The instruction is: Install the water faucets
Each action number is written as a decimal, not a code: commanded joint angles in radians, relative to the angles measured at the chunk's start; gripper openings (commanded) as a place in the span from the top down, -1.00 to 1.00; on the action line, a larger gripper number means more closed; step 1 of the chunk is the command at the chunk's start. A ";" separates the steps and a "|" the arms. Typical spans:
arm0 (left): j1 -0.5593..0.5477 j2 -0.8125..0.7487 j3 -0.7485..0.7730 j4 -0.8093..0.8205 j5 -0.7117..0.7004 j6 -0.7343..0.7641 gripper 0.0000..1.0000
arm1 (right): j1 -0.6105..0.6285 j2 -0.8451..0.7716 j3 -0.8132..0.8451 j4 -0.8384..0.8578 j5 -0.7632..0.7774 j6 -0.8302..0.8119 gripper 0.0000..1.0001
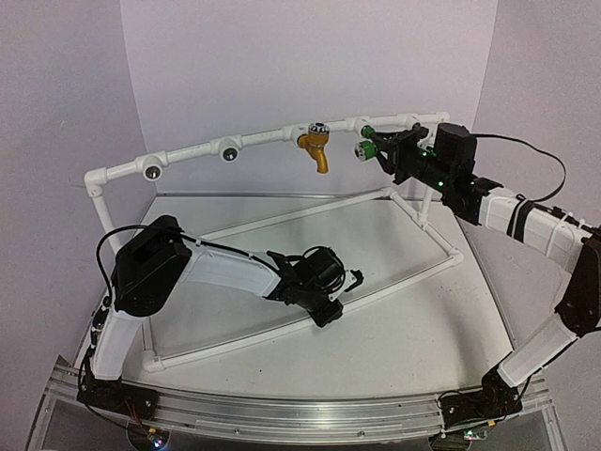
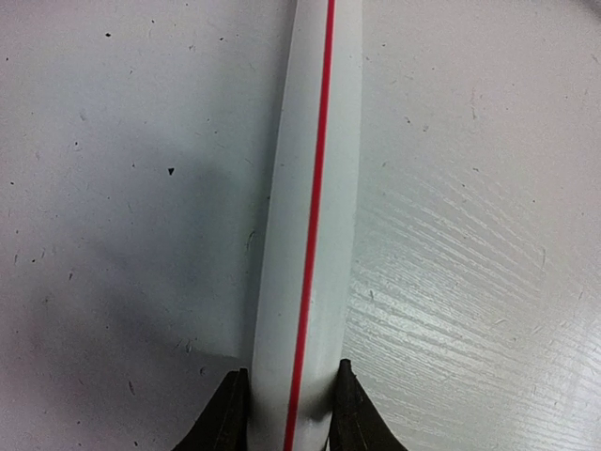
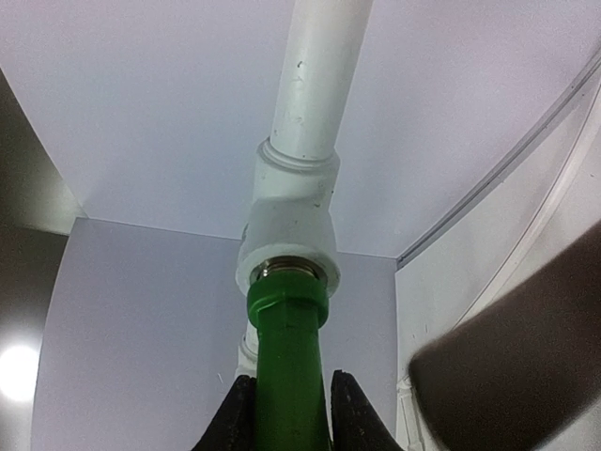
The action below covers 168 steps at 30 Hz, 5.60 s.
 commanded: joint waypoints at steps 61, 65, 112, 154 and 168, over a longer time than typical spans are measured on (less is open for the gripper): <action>-0.025 0.097 0.020 -0.096 0.049 -0.148 1.00 | 0.016 -0.333 0.292 -0.746 0.064 -1.360 -0.87; -0.025 0.098 0.019 -0.096 0.049 -0.146 1.00 | 0.018 -0.342 0.333 -0.866 0.071 -1.818 -0.84; -0.025 0.109 0.021 -0.106 0.049 -0.128 1.00 | 0.286 -0.124 0.035 -0.209 0.720 -2.955 -0.42; -0.025 0.139 0.051 -0.135 0.090 -0.125 1.00 | 0.276 -0.048 0.077 -0.285 0.631 -2.149 1.00; -0.027 0.131 0.048 -0.142 0.087 -0.122 1.00 | 0.188 -0.025 0.087 -0.325 0.427 -1.452 1.00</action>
